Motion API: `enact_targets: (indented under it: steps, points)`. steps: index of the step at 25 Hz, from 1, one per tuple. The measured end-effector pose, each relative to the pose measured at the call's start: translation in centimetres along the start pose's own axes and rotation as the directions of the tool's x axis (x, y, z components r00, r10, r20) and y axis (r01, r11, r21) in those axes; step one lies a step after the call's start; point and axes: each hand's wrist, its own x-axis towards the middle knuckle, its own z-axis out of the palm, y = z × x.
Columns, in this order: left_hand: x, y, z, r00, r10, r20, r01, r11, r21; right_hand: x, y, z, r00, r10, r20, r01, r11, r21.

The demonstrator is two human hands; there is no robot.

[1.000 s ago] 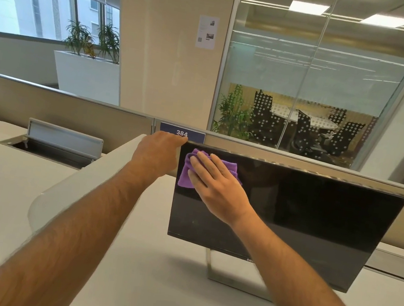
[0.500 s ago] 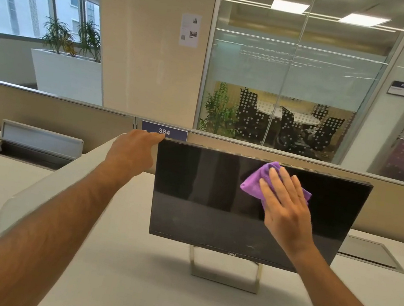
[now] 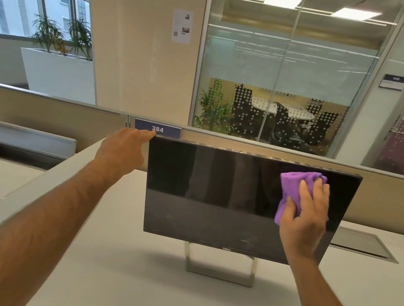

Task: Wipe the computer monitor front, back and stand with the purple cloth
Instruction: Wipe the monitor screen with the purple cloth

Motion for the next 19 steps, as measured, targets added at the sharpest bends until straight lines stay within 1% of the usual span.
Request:
enact_targets:
  steps: [1, 2, 3, 4, 5, 6, 7, 8, 10, 11, 12, 14, 19]
  points:
    - [0.0, 0.0, 0.0, 1.000, 0.001, 0.001, -0.001, 1.000, -0.002, -0.3, -0.5, 0.4, 0.993, -0.108, 0.054, 0.110, 0.993, -0.041]
    - [0.0, 0.0, 0.1, 1.000, 0.002, 0.002, -0.002, 1.000, -0.007, -0.6, -1.1, 0.9, 0.962, -0.239, 0.128, 0.251, 0.965, -0.079]
    - [0.0, 0.0, 0.1, 1.000, 0.005, 0.004, -0.005, 1.000, -0.012, -1.1, -1.6, 1.4, 0.898, -0.382, 0.218, 0.410, 0.906, -0.102]
    - [0.1, 0.0, 0.1, 1.000, 0.007, 0.005, -0.007, 1.000, -0.014, -1.5, -2.0, 1.9, 0.800, -0.510, 0.316, 0.564, 0.819, -0.105]
    - [0.1, -0.1, 0.2, 1.000, 0.009, 0.006, -0.009, 1.000, -0.012, -1.7, -2.3, 2.3, 0.691, -0.600, 0.403, 0.684, 0.724, -0.094]
    - [0.1, -0.2, 0.2, 1.000, 0.009, 0.007, -0.008, 1.000, -0.012, -1.7, -2.5, 2.6, 0.611, -0.648, 0.454, 0.753, 0.652, -0.083]
    - [0.1, -0.2, 0.2, 1.000, 0.008, 0.006, -0.008, 1.000, -0.014, -1.5, -2.6, 2.7, 0.589, -0.662, 0.463, 0.774, 0.628, -0.087]
    - [0.1, -0.3, 0.2, 1.000, 0.006, 0.005, -0.006, 1.000, -0.019, -1.1, -2.8, 2.7, 0.625, -0.647, 0.437, 0.751, 0.651, -0.111]
    - [0.1, -0.3, 0.4, 1.000, 0.009, 0.004, -0.008, 0.999, -0.031, -0.4, -2.9, 2.5, 0.769, -0.549, 0.327, 0.621, 0.763, -0.179]
    - [0.1, -0.3, 0.4, 1.000, 0.010, 0.002, -0.010, 0.999, -0.035, -0.1, -2.9, 2.4, 0.832, -0.484, 0.271, 0.542, 0.815, -0.207]
    - [0.1, -0.3, 0.4, 1.000, 0.011, -0.002, -0.011, 0.999, -0.035, 0.1, -3.0, 2.3, 0.875, -0.427, 0.229, 0.475, 0.850, -0.229]
    - [0.2, -0.2, 0.5, 1.000, 0.011, -0.006, -0.012, 0.999, -0.030, 0.5, -3.4, 2.3, 0.912, -0.357, 0.201, 0.401, 0.876, -0.267]
    - [0.3, -0.5, 0.7, 1.000, 0.014, -0.005, -0.014, 0.999, -0.033, 0.9, -3.5, 2.1, 0.912, -0.314, 0.264, 0.388, 0.867, -0.312]
